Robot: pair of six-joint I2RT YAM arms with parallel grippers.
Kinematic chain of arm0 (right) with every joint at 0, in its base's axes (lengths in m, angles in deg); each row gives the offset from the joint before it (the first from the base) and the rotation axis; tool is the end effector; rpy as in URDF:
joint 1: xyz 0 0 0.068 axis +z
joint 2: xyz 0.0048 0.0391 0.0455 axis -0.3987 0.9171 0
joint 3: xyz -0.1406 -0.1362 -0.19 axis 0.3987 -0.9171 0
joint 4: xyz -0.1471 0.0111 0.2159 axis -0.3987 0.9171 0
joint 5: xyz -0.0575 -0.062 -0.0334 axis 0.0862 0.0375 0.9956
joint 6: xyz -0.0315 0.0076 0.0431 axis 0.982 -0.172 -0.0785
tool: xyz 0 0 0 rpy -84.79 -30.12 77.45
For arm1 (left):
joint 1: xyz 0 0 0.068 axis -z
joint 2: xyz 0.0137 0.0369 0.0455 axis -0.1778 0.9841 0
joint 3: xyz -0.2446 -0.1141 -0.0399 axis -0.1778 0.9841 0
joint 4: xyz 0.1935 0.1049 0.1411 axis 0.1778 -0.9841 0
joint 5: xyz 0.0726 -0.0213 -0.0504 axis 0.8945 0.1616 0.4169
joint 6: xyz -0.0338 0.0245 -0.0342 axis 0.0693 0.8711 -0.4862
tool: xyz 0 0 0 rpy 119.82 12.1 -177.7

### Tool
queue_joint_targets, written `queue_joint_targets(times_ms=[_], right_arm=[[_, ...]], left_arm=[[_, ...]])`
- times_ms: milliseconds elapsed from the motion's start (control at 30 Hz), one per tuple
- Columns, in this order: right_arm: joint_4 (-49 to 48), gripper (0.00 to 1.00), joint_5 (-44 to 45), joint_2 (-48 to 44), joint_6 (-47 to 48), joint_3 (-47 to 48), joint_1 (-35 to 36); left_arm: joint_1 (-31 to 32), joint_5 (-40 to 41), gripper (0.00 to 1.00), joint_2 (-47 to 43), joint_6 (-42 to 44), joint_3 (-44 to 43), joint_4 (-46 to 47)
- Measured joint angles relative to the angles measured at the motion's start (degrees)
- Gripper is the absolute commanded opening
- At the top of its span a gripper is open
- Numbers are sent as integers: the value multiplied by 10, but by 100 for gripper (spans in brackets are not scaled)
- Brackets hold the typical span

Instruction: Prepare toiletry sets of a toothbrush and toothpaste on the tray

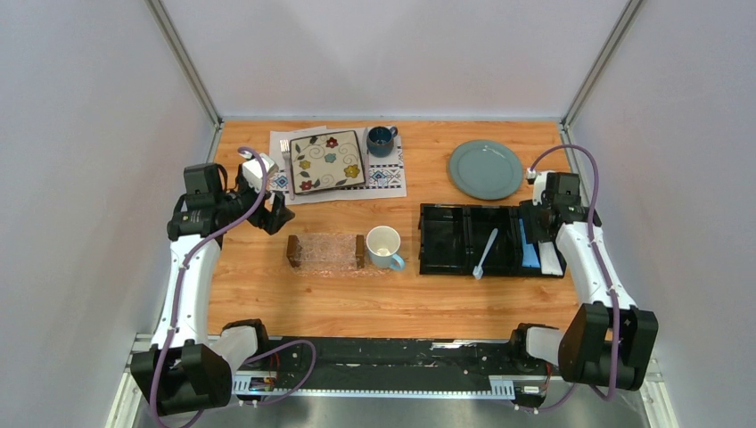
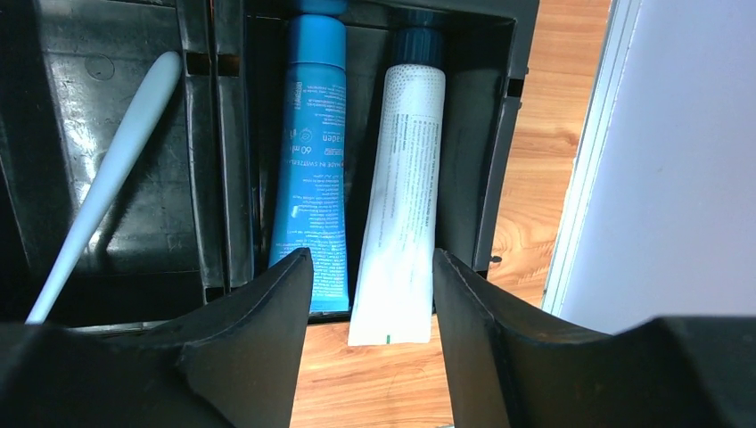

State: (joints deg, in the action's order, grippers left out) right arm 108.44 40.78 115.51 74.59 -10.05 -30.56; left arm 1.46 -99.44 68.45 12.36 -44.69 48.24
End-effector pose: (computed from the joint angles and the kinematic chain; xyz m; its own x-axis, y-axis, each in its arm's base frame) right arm 0.2323 -0.0335 0.2473 -0.8706 -0.1972 -0.4507 -0.0822 0.9615 -0.2620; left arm 0.2124 0.0089 0.3206 -0.4022 0.2801 -0.8716 0.6357 0.7706 -0.0456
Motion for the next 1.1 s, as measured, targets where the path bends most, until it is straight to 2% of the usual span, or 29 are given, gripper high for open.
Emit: queue_joint_targets(times_ms=[200, 567, 767, 1100], right_arm=[[-2, 61, -7, 10, 0, 0, -2], [4, 61, -76, 79, 0, 24, -5], [5, 60, -95, 113, -2, 42, -5], [14, 56, -137, 113, 32, 42, -19]], left_arm=[[0, 2, 89, 0, -1, 0, 5], [0, -24, 89, 0, 2, 17, 26], [0, -50, 89, 1, 5, 17, 27], [0, -73, 89, 6, 8, 17, 27]])
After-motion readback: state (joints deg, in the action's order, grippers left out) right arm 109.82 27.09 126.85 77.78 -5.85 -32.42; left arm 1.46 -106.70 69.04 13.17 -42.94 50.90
